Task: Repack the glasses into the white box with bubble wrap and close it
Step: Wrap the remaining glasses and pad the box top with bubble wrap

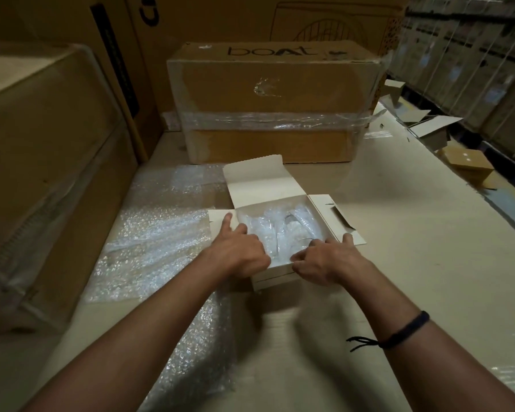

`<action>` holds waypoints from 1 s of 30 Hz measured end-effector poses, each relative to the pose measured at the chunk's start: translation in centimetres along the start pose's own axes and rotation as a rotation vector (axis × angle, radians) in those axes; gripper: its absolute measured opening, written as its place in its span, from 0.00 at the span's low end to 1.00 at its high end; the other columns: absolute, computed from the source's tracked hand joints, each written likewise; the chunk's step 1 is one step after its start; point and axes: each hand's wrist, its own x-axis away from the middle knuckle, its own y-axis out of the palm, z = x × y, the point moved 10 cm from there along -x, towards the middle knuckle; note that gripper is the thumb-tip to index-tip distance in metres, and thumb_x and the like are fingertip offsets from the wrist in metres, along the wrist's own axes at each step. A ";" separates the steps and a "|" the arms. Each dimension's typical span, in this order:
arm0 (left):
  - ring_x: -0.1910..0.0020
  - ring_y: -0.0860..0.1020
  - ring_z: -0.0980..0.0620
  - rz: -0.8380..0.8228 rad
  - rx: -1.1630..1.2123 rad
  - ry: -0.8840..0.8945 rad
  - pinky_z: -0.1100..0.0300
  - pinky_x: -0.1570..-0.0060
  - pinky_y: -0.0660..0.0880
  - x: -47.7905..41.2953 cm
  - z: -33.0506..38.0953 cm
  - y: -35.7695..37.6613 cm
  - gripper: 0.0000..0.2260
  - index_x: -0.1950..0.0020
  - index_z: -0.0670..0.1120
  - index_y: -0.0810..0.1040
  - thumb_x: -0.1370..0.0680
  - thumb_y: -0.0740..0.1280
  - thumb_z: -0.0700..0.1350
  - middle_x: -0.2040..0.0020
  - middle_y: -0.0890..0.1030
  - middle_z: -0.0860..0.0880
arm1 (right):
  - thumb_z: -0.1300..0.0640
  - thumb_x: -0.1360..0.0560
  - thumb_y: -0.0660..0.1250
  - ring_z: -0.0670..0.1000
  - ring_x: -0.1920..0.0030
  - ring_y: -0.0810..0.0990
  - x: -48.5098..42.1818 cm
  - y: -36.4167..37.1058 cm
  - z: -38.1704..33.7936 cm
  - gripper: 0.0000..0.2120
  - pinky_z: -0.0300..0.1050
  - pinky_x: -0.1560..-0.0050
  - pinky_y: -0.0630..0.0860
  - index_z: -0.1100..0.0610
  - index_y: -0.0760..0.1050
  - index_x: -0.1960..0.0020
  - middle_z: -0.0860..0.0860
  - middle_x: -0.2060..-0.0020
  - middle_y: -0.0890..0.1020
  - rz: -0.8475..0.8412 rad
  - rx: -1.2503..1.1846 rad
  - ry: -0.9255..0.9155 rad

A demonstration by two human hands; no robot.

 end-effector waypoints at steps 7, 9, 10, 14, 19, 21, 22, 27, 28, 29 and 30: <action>0.31 0.65 0.49 0.093 0.040 0.012 0.36 0.29 0.36 0.8 0.5 -0.2 0.20 0.52 0.50 0.81 0.21 0.50 0.54 0.41 0.79 0.50 | 0.39 0.24 0.49 0.54 0.30 0.65 -0.5 0.2 0.4 0.23 0.61 0.33 0.51 0.33 0.63 0.29 0.49 0.28 0.67 0.035 0.002 0.007; 0.30 0.64 0.51 0.252 0.143 0.027 0.38 0.28 0.37 1.7 -0.1 -0.7 0.17 0.47 0.53 0.82 0.22 0.54 0.53 0.37 0.77 0.53 | 0.39 0.24 0.50 0.53 0.31 0.66 -0.3 0.2 0.5 0.23 0.59 0.33 0.53 0.35 0.63 0.29 0.48 0.29 0.68 0.104 0.017 0.002; 0.29 0.64 0.52 0.371 0.234 0.019 0.40 0.28 0.39 2.6 -0.8 -0.9 0.16 0.44 0.56 0.81 0.23 0.56 0.53 0.34 0.75 0.54 | 0.39 0.24 0.51 0.53 0.31 0.66 0.0 0.3 0.6 0.23 0.59 0.33 0.54 0.35 0.63 0.29 0.48 0.30 0.69 0.148 0.021 -0.001; 0.37 0.68 0.57 0.914 0.691 -0.174 0.49 0.34 0.56 9.9 -6.4 0.3 0.12 0.45 0.55 0.80 0.26 0.64 0.52 0.38 0.76 0.55 | 0.38 0.26 0.55 0.56 0.29 0.64 2.4 0.9 0.3 0.26 0.61 0.31 0.55 0.43 0.64 0.29 0.51 0.29 0.68 0.480 -0.087 0.044; 0.42 0.68 0.59 0.588 0.617 -0.256 0.52 0.39 0.60 13.3 -7.8 7.8 0.22 0.46 0.60 0.81 0.32 0.60 0.69 0.45 0.74 0.62 | 0.46 0.28 0.62 0.56 0.44 0.75 8.0 1.3 -3.4 0.17 0.52 0.44 0.71 0.54 0.79 0.46 0.53 0.45 0.78 0.970 -0.451 -0.122; 0.39 0.65 0.59 0.432 0.485 -0.224 0.54 0.37 0.56 13.6 -7.3 10.3 0.21 0.43 0.62 0.80 0.32 0.64 0.70 0.43 0.72 0.64 | 0.46 0.30 0.63 0.55 0.49 0.77 7.7 2.8 -5.6 0.13 0.50 0.49 0.73 0.53 0.80 0.53 0.51 0.50 0.80 0.912 -0.432 -0.152; 0.38 0.65 0.59 0.421 0.468 -0.215 0.54 0.37 0.55 13.8 -7.2 10.9 0.20 0.43 0.63 0.80 0.31 0.66 0.69 0.42 0.71 0.65 | 0.46 0.30 0.64 0.55 0.51 0.77 7.2 3.5 -6.3 0.11 0.50 0.51 0.73 0.52 0.79 0.55 0.50 0.51 0.80 0.867 -0.426 -0.152; 0.53 0.75 0.53 0.655 0.563 -0.216 0.52 0.51 0.67 14.5 -7.3 9.9 0.05 0.57 0.56 0.85 0.30 0.74 0.55 0.55 0.80 0.60 | 0.45 0.28 0.65 0.54 0.58 0.76 5.3 5.8 -8.0 0.10 0.48 0.56 0.70 0.51 0.77 0.61 0.48 0.60 0.78 0.700 -0.483 -0.102; 0.57 0.77 0.54 0.721 0.665 -0.249 0.53 0.54 0.71 14.9 -7.8 9.8 0.04 0.58 0.54 0.85 0.29 0.74 0.52 0.58 0.80 0.59 | 0.44 0.26 0.65 0.53 0.58 0.77 5.1 6.0 -8.1 0.11 0.47 0.56 0.70 0.51 0.78 0.60 0.47 0.61 0.79 0.653 -0.551 -0.093; 0.60 0.77 0.55 0.775 0.793 -0.287 0.55 0.57 0.73 15.5 -8.2 9.7 0.02 0.58 0.52 0.85 0.29 0.75 0.49 0.60 0.80 0.58 | 0.42 0.25 0.65 0.50 0.58 0.78 5.1 6.3 -8.4 0.13 0.46 0.56 0.72 0.51 0.79 0.58 0.45 0.61 0.81 0.586 -0.661 -0.083; 0.62 0.78 0.57 0.814 0.921 -0.324 0.57 0.59 0.75 16.1 -8.5 9.8 0.02 0.58 0.51 0.85 0.29 0.75 0.47 0.61 0.81 0.57 | 0.39 0.26 0.66 0.47 0.58 0.80 5.1 6.7 -8.6 0.15 0.44 0.55 0.75 0.50 0.80 0.56 0.44 0.60 0.82 0.510 -0.798 -0.079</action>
